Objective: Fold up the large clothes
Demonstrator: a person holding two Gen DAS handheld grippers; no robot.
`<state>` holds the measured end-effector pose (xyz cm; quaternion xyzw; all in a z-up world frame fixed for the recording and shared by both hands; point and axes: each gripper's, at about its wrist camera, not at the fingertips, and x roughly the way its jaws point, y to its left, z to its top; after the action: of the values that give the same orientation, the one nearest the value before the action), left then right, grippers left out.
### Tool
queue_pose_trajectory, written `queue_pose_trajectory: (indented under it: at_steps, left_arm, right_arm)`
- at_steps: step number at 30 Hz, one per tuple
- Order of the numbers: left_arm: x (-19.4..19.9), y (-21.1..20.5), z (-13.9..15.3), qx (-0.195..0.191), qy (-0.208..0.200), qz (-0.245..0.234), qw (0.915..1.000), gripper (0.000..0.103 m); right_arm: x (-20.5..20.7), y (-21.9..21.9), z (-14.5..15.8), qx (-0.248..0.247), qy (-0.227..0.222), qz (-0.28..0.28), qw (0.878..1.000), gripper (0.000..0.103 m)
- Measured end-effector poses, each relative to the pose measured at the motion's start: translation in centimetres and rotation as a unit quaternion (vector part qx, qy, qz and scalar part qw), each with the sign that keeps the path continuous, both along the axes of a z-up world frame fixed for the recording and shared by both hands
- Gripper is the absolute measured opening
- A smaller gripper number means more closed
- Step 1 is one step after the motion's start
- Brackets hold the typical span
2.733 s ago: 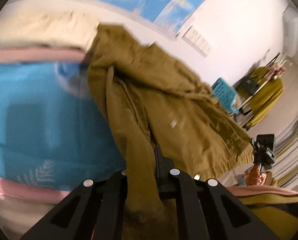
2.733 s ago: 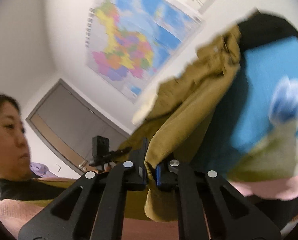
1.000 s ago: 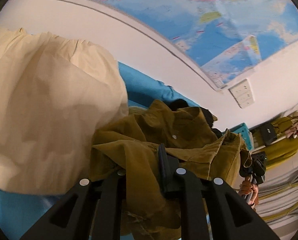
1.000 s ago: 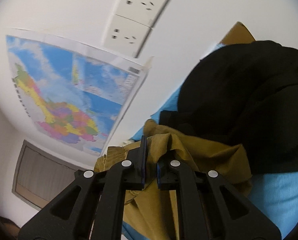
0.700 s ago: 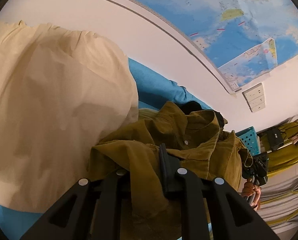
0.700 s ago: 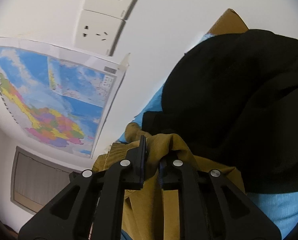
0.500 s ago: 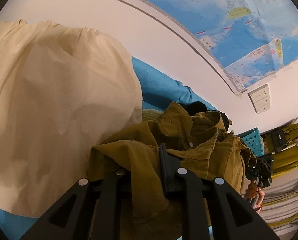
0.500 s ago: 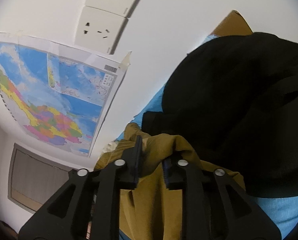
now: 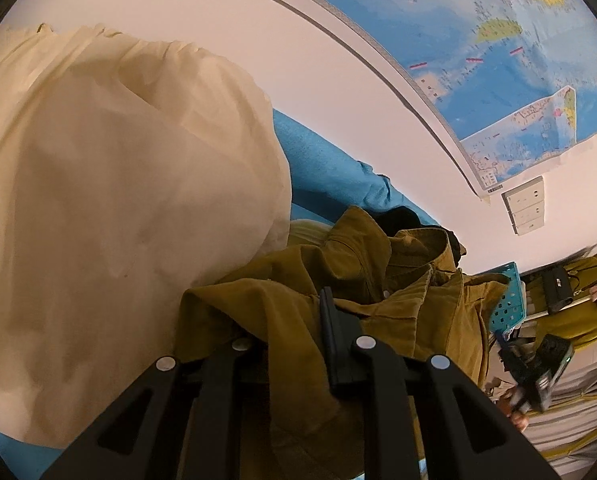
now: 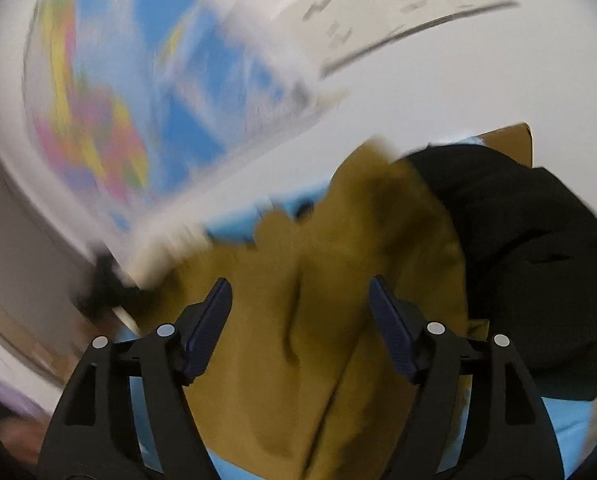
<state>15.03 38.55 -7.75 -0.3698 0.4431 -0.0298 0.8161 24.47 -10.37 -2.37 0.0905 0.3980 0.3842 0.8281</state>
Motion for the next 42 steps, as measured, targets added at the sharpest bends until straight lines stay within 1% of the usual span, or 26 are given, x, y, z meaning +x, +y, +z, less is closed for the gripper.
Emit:
queue_pose_trajectory:
  at_steps: [1,2,4,5,6,8,9,11,12,14,15,18,22,23,25,28,29,30,31,32,34,35,36,38,40,42]
  left_arm:
    - [0.0,-0.1,0.0,-0.002,-0.001,0.000,1.0000,0.019]
    - [0.0,0.0,0.1,-0.006,-0.004,-0.002,1.0000,0.021]
    - [-0.2,0.1,0.3,-0.015,-0.009,-0.005,0.9998,0.028]
    - [-0.3,0.1,0.5,-0.022,-0.015,-0.007,0.9996,0.035]
    - [-0.7,0.2,1.1,-0.034,-0.026,-0.008,0.9990,0.037]
    - [-1.9,0.2,2.7,-0.039,-0.058,-0.007,0.9975,0.060]
    - [-2.9,0.2,4.2,-0.033,-0.087,-0.006,0.9956,0.062]
    - [-4.5,-0.2,6.4,-0.023,-0.135,-0.018,0.9904,0.064]
    - [-5.8,-0.8,8.2,-0.002,-0.171,-0.028,0.9848,0.065]
    - [-7.1,-2.2,9.9,0.046,-0.203,-0.042,0.9773,0.070]
    - [-7.6,-3.9,10.6,0.087,-0.215,-0.060,0.9708,0.072]
    - [-6.7,-7.7,9.3,0.155,-0.199,-0.110,0.9615,0.072]
    - [-3.7,-12.3,4.3,0.228,-0.128,-0.165,0.9511,0.069]
    - [-2.9,-13.0,3.1,0.246,-0.112,-0.166,0.9485,0.067]
    - [-1.7,-13.1,1.2,0.271,-0.091,-0.164,0.9442,0.067]
    - [-0.2,-12.1,-1.0,0.272,-0.062,-0.141,0.9497,0.059]
    - [0.0,-11.7,-1.4,0.278,-0.058,-0.134,0.9494,0.056]
    - [0.1,-11.5,-1.5,0.280,-0.058,-0.132,0.9491,0.055]
    - [-0.1,-11.3,-1.4,0.278,-0.060,-0.129,0.9500,0.055]
    - [-0.5,-11.2,-1.2,0.280,-0.063,-0.122,0.9501,0.055]
    - [-2.0,-10.9,-0.5,0.280,-0.077,-0.112,0.9501,0.055]
    - [-3.6,-10.4,0.3,0.272,-0.099,-0.105,0.9515,0.058]
    - [-4.8,-9.9,0.8,0.267,-0.116,-0.102,0.9514,0.061]
    - [-8.2,-8.6,2.1,0.263,-0.158,-0.080,0.9483,0.071]
    - [-10.7,-6.9,2.4,0.263,-0.168,-0.054,0.9485,0.073]
    - [-12.6,-5.5,2.0,0.257,-0.160,-0.035,0.9525,0.073]
  right_arm:
    - [-0.3,1.4,-0.8,-0.039,-0.004,0.007,0.999,0.071]
    - [-0.3,2.2,-1.6,-0.056,-0.002,0.016,0.998,0.066]
    - [0.1,3.7,-3.0,-0.096,-0.009,0.015,0.995,0.040]
    - [0.3,4.4,-3.5,-0.114,-0.022,0.016,0.993,0.033]
    - [0.5,4.5,-3.6,-0.108,-0.023,0.015,0.994,0.022]
    - [0.6,4.5,-3.1,-0.102,-0.040,0.008,0.994,0.007]
    - [0.6,4.4,-2.6,-0.102,-0.051,0.000,0.993,0.004]
    - [0.6,4.0,-1.5,-0.093,-0.067,-0.015,0.993,0.003]
    - [0.7,3.5,-0.6,-0.077,-0.076,-0.023,0.994,0.003]
    - [1.1,3.2,0.3,-0.064,-0.086,-0.031,0.994,0.003]
    - [1.2,3.3,0.6,-0.061,-0.091,-0.033,0.993,0.003]
    - [2.1,4.8,0.5,-0.060,-0.096,-0.035,0.993,0.003]
    - [3.8,6.3,-2.0,-0.102,-0.082,-0.041,0.991,0.003]
    - [4.5,6.7,-3.0,-0.115,-0.069,-0.039,0.990,0.003]
    - [5.3,7.2,-4.6,-0.153,-0.077,-0.053,0.984,0.002]
    - [6.4,6.8,-6.0,-0.144,-0.043,-0.053,0.987,0.002]
    - [6.3,6.4,-5.7,-0.133,-0.041,-0.053,0.989,0.006]
    - [6.0,6.0,-5.3,-0.126,-0.043,-0.053,0.990,0.024]
    - [5.5,5.4,-4.7,-0.121,-0.048,-0.058,0.990,0.054]
    - [4.7,4.3,-4.0,-0.107,-0.053,-0.065,0.991,0.063]
    - [3.1,2.1,-2.9,-0.069,-0.059,-0.064,0.994,0.064]
    - [2.2,0.5,-2.4,-0.049,-0.056,-0.063,0.995,0.067]
    - [1.5,-0.6,-2.2,-0.034,-0.051,-0.065,0.996,0.076]
    - [-0.4,-3.7,-2.1,0.006,-0.032,-0.060,0.998,0.080]
    - [-1.8,-5.9,-2.9,0.016,-0.008,-0.058,0.998,0.087]
    - [-3.0,-7.5,-4.3,0.016,0.010,-0.066,0.998,0.089]
